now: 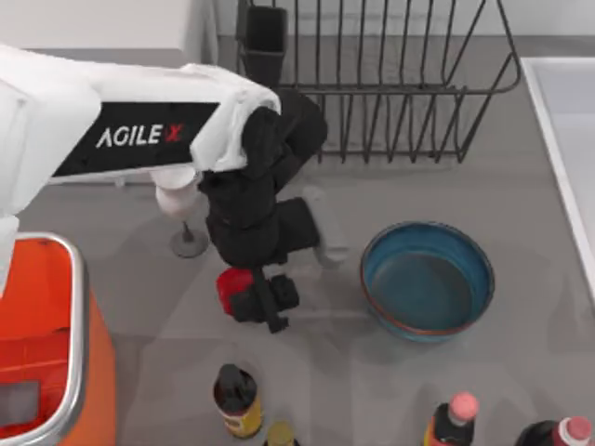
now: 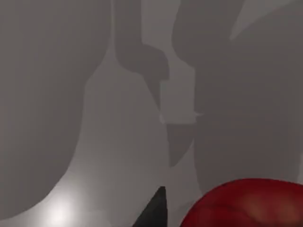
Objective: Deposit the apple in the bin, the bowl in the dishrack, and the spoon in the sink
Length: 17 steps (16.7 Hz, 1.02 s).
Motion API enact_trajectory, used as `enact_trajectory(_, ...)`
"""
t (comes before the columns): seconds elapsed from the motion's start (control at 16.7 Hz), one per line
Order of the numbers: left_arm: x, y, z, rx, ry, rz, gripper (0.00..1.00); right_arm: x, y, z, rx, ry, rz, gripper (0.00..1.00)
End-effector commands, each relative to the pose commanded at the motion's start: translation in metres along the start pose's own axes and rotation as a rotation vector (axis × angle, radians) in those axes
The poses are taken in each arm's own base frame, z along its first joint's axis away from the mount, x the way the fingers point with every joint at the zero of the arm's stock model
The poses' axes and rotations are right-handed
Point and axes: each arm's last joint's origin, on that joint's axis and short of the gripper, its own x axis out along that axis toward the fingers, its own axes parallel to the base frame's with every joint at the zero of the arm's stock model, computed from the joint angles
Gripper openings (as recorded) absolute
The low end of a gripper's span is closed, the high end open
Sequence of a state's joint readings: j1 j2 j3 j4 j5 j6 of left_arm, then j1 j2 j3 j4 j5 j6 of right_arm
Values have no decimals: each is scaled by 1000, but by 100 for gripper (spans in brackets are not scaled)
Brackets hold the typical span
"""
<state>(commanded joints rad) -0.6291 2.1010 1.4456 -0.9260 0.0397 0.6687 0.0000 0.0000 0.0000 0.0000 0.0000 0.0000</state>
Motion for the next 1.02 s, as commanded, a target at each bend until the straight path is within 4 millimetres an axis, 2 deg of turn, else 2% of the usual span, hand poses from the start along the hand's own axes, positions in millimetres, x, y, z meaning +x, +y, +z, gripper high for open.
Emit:
enact_trajectory(0.24, -40, -1, 13, 53, -12, 40, 0, 0, 0, 0, 0, 0, 0, 100)
enact_trajectory(0.48, -79, -2, -3, -14, 1, 1, 0, 0, 0, 0, 0, 0, 0, 100)
enact_trajectory(0.66, -89, 0, -16, -75, 16, -22, 0, 0, 0, 0, 0, 0, 0, 100)
enact_trajectory(0.9, -87, -1, -14, -69, 20, -22, 0, 0, 0, 0, 0, 0, 0, 100)
enact_trajectory(1.02, -93, -6, -20, -91, 36, -18, 0, 0, 0, 0, 0, 0, 0, 100)
